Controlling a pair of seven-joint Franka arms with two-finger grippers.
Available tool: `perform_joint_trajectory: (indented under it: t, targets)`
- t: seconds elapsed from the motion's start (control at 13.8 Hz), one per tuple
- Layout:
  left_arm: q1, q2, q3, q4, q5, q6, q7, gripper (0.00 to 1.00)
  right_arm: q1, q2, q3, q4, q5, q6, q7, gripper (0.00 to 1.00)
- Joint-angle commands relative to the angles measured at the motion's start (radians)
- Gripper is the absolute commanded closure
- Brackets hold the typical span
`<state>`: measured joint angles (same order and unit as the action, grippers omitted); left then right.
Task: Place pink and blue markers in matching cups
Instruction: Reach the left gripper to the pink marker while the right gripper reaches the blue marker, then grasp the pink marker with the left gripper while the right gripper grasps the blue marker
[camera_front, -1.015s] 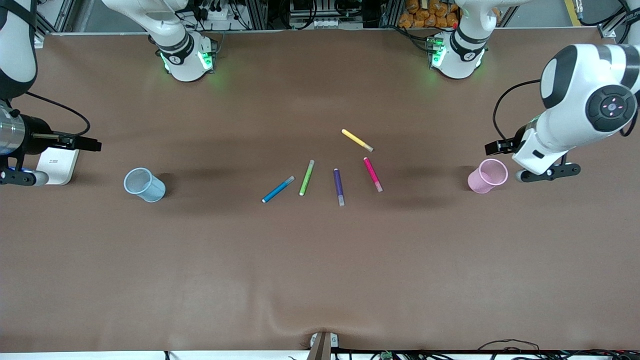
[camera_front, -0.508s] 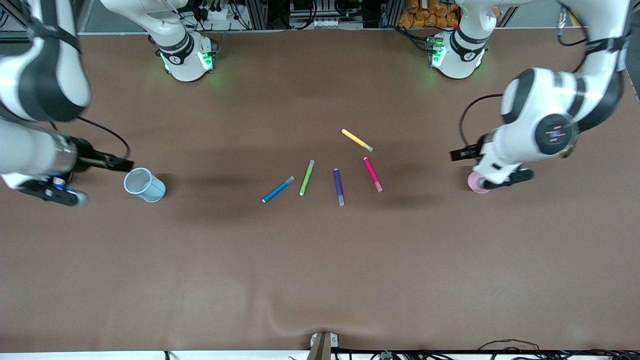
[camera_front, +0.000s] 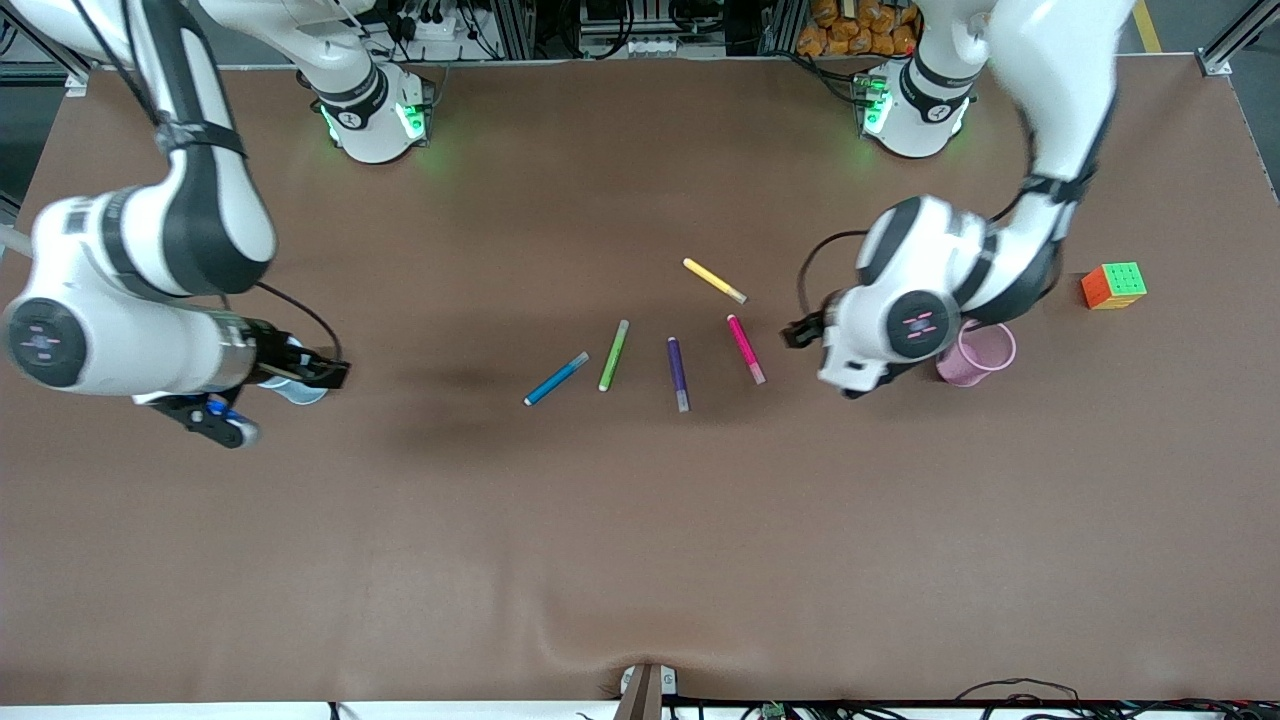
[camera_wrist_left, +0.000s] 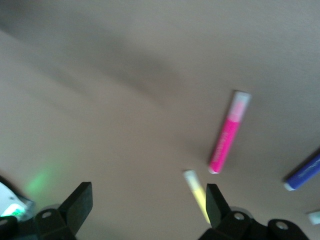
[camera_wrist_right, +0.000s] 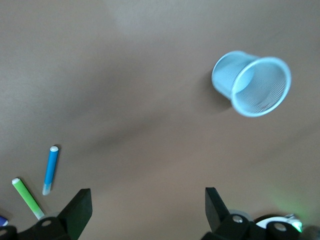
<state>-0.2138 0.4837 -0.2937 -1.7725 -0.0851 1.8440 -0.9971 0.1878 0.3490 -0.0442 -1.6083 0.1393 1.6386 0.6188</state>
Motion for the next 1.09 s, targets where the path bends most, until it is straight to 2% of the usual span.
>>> perform_joint_trajectory:
  t: [0.0,0.15,0.36,0.58,0.73,0.94,1.02]
  targets:
    - [-0.021,0.125,0.005,0.122,-0.015,0.022,-0.032,0.00,0.027,-0.007,0.043,-0.035,0.010,0.030,0.164,0.00]
    - [-0.021,0.177,0.005,0.125,-0.070,0.084,-0.031,0.00,0.033,0.007,0.113,-0.038,0.010,0.081,0.331,0.00]
    - [-0.035,0.222,0.005,0.125,-0.065,0.170,-0.018,0.00,0.053,0.053,0.181,-0.054,0.010,0.174,0.560,0.00]
    - [-0.032,0.257,0.007,0.125,-0.067,0.204,0.014,0.23,0.073,0.079,0.233,-0.129,0.010,0.346,0.703,0.00]
    - [-0.039,0.270,0.008,0.125,-0.065,0.233,0.025,0.43,0.099,0.113,0.250,-0.162,0.008,0.452,0.800,0.00]
    - [-0.029,0.276,0.008,0.124,-0.079,0.242,0.021,0.49,0.121,0.163,0.259,-0.162,0.006,0.529,0.872,0.00]
    - [-0.029,0.274,0.008,0.120,-0.079,0.242,0.020,0.54,0.125,0.180,0.260,-0.162,0.006,0.550,0.874,0.00]
